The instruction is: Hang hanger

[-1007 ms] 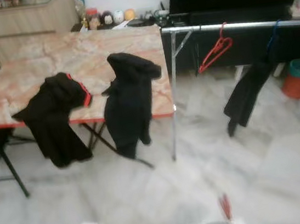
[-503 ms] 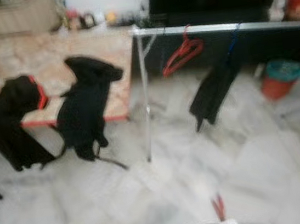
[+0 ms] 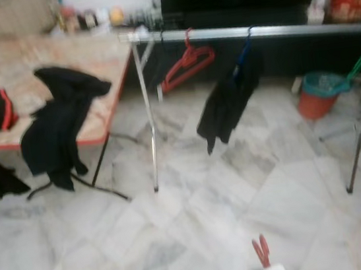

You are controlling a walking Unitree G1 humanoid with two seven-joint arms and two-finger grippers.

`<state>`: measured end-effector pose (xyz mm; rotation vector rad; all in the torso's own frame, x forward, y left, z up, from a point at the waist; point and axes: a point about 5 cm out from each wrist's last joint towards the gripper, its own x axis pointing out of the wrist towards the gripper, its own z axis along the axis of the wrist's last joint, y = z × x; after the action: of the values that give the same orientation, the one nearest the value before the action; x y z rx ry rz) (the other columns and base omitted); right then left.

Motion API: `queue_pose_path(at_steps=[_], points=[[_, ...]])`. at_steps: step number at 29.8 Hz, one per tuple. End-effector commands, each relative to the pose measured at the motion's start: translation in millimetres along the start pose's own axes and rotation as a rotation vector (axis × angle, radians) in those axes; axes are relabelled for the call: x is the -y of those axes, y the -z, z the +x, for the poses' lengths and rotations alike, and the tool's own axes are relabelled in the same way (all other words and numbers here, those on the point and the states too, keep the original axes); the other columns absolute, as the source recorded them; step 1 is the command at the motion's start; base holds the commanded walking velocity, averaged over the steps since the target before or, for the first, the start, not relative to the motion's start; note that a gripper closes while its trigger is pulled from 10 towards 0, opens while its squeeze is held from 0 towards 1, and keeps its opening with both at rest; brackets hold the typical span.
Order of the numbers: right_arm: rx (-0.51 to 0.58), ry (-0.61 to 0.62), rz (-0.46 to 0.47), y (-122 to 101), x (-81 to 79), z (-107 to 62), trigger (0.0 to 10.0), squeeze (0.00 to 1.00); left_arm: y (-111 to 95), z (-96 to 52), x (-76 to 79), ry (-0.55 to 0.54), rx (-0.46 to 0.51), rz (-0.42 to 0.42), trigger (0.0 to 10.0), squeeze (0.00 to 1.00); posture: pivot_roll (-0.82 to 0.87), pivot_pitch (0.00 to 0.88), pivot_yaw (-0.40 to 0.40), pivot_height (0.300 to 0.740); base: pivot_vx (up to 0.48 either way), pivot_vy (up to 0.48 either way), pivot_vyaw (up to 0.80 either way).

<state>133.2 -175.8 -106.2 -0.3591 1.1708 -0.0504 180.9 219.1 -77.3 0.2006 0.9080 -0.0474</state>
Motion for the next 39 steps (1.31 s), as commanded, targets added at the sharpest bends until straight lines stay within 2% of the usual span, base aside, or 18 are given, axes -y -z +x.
queue_pose_path(at_steps=[1,5,9,11,12,13,16,18,19,20,21,22,23,24,28,32,34,39], points=[[0.03,-0.003,-0.02,-6,-0.6,0.1,10.0,0.0,-1,-0.6,-2.9,0.009,0.012,0.036,10.0,0.0,0.04,0.0,-0.007,0.74,0.0,0.0,0.0],[0.063,-0.009,-0.076,-10,0.2,0.3,10.0,0.0,-9,0.2,-3.6,0.032,0.048,0.073,10.0,0.0,0.04,0.0,-0.009,0.74,0.0,0.0,0.0],[0.127,-0.099,-0.197,-18,-2.2,0.2,10.0,0.0,-35,1.1,-6.4,0.096,0.168,0.175,10.0,0.0,0.03,0.0,-0.014,0.74,0.0,0.0,0.0],[0.168,-0.169,-0.299,-24,-5.1,-0.5,10.0,0.0,-52,0.5,-6.7,0.145,0.243,0.239,10.0,0.0,0.03,0.0,-0.016,0.74,0.0,0.0,0.0],[0.19,-0.228,-0.406,-27,-8.4,-1.3,10.0,0.0,-66,-1.1,-6.0,0.186,0.304,0.316,10.0,0.0,0.03,0.0,-0.019,0.74,0.0,0.0,0.0],[0.19,-0.228,-0.406,-27,-8.4,-1.3,10.0,0.0,-66,-1.1,-6.0,0.186,0.304,0.316,10.0,0.0,0.03,0.0,-0.019,0.74,0.0,0.0,0.0],[0.222,-0.315,-0.559,-33,-14.1,-3.1,10.0,0.0,-86,-6.2,0.3,0.305,0.39,0.476,10.0,0.0,0.03,0.0,-0.02,0.74,0.0,0.0,0.0],[0.231,-0.324,-0.623,-34,-15.1,-3.4,10.0,0.0,-92,-8.8,2.6,0.354,0.419,0.517,10.0,0.0,0.03,0.0,-0.02,0.74,0.0,0.0,0.0],[0.306,-0.344,-0.643,-78,10.8,-3.8,10.0,0.0,-96,-11.1,3.4,0.397,0.432,0.534,10.0,0.0,0.03,0.0,-0.022,0.74,0.0,0.0,0.0],[0.306,-0.344,-0.643,-78,10.8,-3.8,10.0,0.0,-96,-11.1,3.4,0.397,0.432,0.534,10.0,0.0,0.03,0.0,-0.022,0.74,0.0,0.0,0.0],[0.412,-0.376,-0.695,-135,45.3,-15.6,10.0,0.0,-103,-15.3,4.0,0.461,0.453,0.57,10.0,0.0,0.03,0.0,-0.022,0.74,0.0,0.0,0.0],[0.438,-0.385,-0.716,-148,53.3,-20.2,10.0,0.0,-105,-16.9,3.9,0.479,0.46,0.585,10.0,0.0,0.03,0.0,-0.022,0.74,0.0,0.0,0.0],[0.438,-0.385,-0.716,-148,53.3,-20.2,10.0,0.0,-105,-16.9,3.9,0.479,0.46,0.585,10.0,0.0,0.03,0.0,-0.022,0.74,0.0,0.0,0.0],[0.475,-0.413,-0.736,-161,63.8,-26.8,10.0,0.0,-116,-24.8,3.7,0.554,0.496,0.629,10.0,0.0,0.03,0.0,-0.022,0.74,0.0,0.0,0.0],[0.543,-0.436,-0.78,-181,79.4,-38.9,10.0,0.0,-127,-40.5,8.1,0.706,0.515,0.729,10.0,0.0,0.03,0.0,-0.023,0.74,0.0,0.0,0.0],[0.573,-0.546,-0.756,-189,79.6,-46.7,10.0,0.0,-137,-48.8,11.8,0.763,0.533,0.74,10.0,0.0,0.03,0.0,-0.026,0.74,0.0,0.0,0.0],[0.562,-0.632,-0.793,-190,79.4,-51.1,10.0,0.0,-147,-55.3,15.3,0.799,0.557,0.752,10.0,0.0,0.04,0.0,-0.028,0.74,0.0,0.0,0.0],[0.526,-0.693,-0.893,-185,81.9,-53.8,10.0,0.0,-159,-69.4,21.5,0.855,0.587,0.755,10.0,0.0,0.04,0.0,-0.038,0.74,0.0,0.0,0.0]])
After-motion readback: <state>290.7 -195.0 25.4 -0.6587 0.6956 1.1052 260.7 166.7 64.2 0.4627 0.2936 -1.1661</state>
